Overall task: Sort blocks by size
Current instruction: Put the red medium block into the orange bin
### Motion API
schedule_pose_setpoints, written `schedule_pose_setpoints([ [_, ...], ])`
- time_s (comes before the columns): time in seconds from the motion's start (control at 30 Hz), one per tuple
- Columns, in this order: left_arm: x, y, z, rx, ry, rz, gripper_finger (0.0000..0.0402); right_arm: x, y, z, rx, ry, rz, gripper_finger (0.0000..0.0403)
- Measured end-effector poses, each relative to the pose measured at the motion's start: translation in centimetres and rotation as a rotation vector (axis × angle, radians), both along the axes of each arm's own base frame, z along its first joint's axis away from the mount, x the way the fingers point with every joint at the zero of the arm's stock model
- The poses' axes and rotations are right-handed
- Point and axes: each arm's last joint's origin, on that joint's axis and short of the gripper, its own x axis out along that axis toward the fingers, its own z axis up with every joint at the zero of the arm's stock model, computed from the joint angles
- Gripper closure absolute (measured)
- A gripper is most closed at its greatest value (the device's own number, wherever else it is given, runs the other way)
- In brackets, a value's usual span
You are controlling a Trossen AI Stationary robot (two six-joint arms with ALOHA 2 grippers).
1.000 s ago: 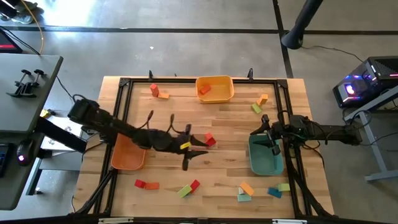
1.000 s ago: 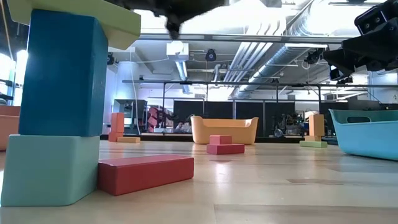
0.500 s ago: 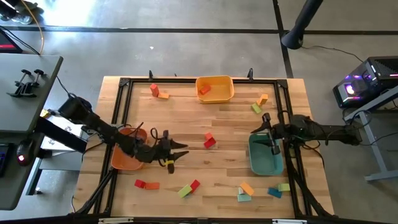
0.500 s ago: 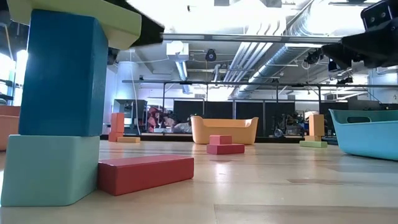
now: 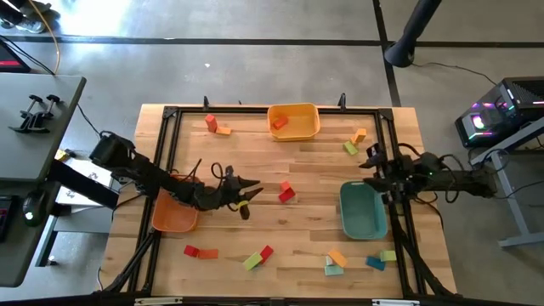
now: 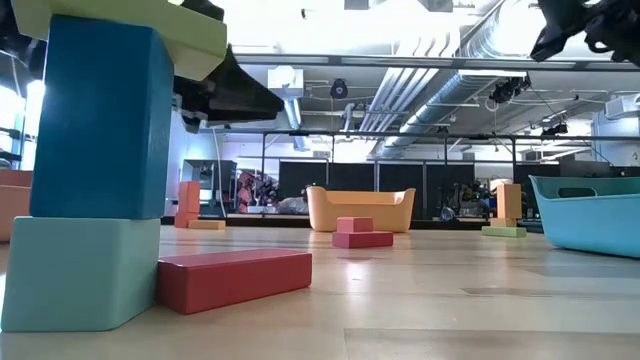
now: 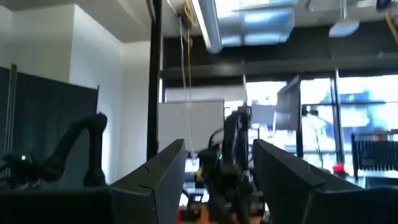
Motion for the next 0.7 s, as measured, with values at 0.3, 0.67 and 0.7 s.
schedule_pose_setpoints([
  [0.3, 3.8, -1.0, -1.1, 0.043, 0.045, -0.022, 0.0294, 3.0, -0.2, -2.0, 0.068, 0.24, -0.019, 0.0219],
  [0.67, 9.8, -2.4, -1.5, 0.085, 0.027, 0.036, 0.0294, 5.7, -0.8, -3.2, 0.003, 0.427, -0.245, 0.0219],
  [0.7, 10.0, -2.2, -1.3, 0.088, 0.024, 0.042, 0.0294, 5.8, -0.8, -3.3, 0.0, 0.44, -0.236, 0.0219],
])
